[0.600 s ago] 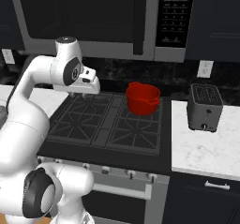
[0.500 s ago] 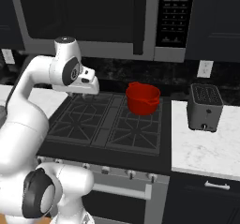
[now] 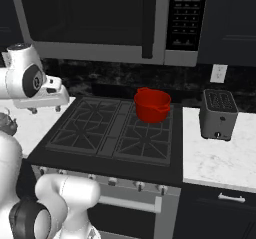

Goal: Pick the kettle from the counter and place it on a stove burner. Then turn the burner on.

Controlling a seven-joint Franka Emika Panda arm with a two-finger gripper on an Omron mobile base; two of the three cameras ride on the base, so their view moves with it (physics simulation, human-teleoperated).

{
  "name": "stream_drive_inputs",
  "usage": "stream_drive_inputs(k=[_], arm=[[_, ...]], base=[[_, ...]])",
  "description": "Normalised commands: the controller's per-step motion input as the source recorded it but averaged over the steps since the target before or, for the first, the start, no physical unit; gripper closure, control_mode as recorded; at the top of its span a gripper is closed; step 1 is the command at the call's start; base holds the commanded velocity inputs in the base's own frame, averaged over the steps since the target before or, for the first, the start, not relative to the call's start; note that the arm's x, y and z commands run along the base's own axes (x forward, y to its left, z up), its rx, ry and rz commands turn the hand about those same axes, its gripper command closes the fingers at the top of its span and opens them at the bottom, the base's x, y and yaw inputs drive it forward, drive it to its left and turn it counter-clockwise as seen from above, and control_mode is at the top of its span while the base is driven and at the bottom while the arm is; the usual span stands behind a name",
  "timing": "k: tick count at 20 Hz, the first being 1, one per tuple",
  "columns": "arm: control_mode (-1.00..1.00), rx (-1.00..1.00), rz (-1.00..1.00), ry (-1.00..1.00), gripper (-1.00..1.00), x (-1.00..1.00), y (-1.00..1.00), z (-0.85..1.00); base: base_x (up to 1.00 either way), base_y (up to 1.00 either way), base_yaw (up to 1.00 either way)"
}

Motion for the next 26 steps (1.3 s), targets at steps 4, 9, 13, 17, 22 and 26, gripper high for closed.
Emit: stream_drive_inputs(k=[4, 9, 13, 17, 22, 26], arm=[[-1.0, -0.05, 0.33, 0.0, -1.0, -0.88, 1.0, -0.01], [-1.0, -0.12, 0.41, 0.0, -1.0, -0.7, 1.0, 0.0], [-1.0, -0.08, 0.51, 0.0, -1.0, -0.28, 1.0, 0.0], [-1.0, 0.0, 0.51, 0.0, -1.0, 0.23, 0.99, 0.0], [-1.0, 0.0, 0.41, 0.0, -1.0, 0.85, 0.95, 0.0], [-1.0, -0.04, 0.27, 0.0, -1.0, 1.0, 0.95, -0.15]], base=[[0.0, 0.0, 0.0], [0.0, 0.0, 0.0], [0.0, 0.0, 0.0], [0.0, 0.0, 0.0], [0.0, 0.0, 0.0], [0.0, 0.0, 0.0]])
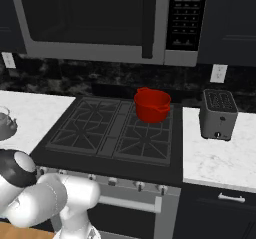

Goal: Pick the kettle from the counter and place it on a stove burner. Then turn the burner on.

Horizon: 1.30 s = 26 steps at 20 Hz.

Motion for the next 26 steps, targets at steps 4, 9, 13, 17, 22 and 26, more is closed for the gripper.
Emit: stream_drive_inputs(k=[4, 9, 13, 17, 22, 26], arm=[[-1.0, -0.06, 0.03, -0.01, -1.0, 0.48, 0.37, -0.19], [-1.0, -0.05, 0.0, -0.02, -1.0, 0.33, 0.19, -0.16], [-1.0, -0.08, 0.0, 0.0, -1.0, 0.37, 0.13, -0.49], [-1.0, -0.05, 0.0, -0.01, -1.0, 0.51, 0.15, -0.28], [-1.0, -0.03, 0.0, 0.0, -1.0, 0.52, 0.13, -0.15], [-1.0, -0.04, 0.0, 0.0, -1.0, 0.48, 0.14, -0.28]], base=[[0.0, 0.0, 0.0], [0.0, 0.0, 0.0], [0.0, 0.0, 0.0], [0.0, 0.0, 0.0], [0.0, 0.0, 0.0], [0.0, 0.0, 0.0]])
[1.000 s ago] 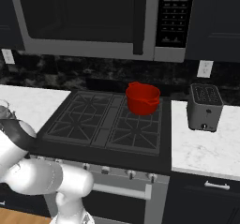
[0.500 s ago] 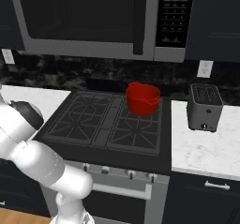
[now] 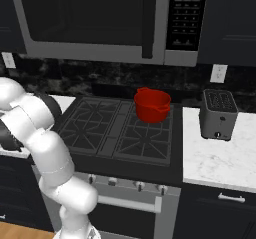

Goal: Pick the kettle from the counter and place it on a stove burner. Then turn the burner on.

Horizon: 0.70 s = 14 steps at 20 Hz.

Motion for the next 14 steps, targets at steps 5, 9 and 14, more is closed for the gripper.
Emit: stream_drive_inputs(k=[5, 9, 14], arm=[[-1.0, -0.05, 0.0, 0.0, -1.0, 0.43, 0.16, -0.31], [-1.0, -0.01, 0.0, 0.0, -1.0, 0.53, 0.31, -0.08], [-1.0, 0.0, 0.0, 0.0, -1.0, 0.34, 0.41, 0.0]], base=[[0.0, 0.0, 0.0], [0.0, 0.0, 0.0], [0.0, 0.0, 0.0]])
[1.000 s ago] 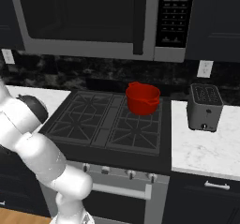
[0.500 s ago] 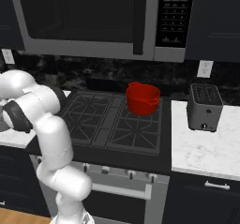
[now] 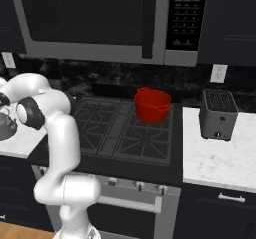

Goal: Pick the kettle from the counter and place it on a stove burner. Then turn the burner on.

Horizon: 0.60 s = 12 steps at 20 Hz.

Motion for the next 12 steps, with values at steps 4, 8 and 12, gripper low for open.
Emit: stream_drive_inputs(k=[4, 8, 12], arm=[[-1.0, -0.01, 0.0, 0.0, -1.0, 0.15, 0.17, -0.07], [-1.0, -0.02, 0.0, 0.0, 1.0, 0.08, 0.0, -0.26], [-1.0, -0.03, 0.0, -0.01, 1.0, 0.09, 0.0, -0.36]], base=[[0.0, 0.0, 0.0], [0.0, 0.0, 0.0], [0.0, 0.0, 0.0]])
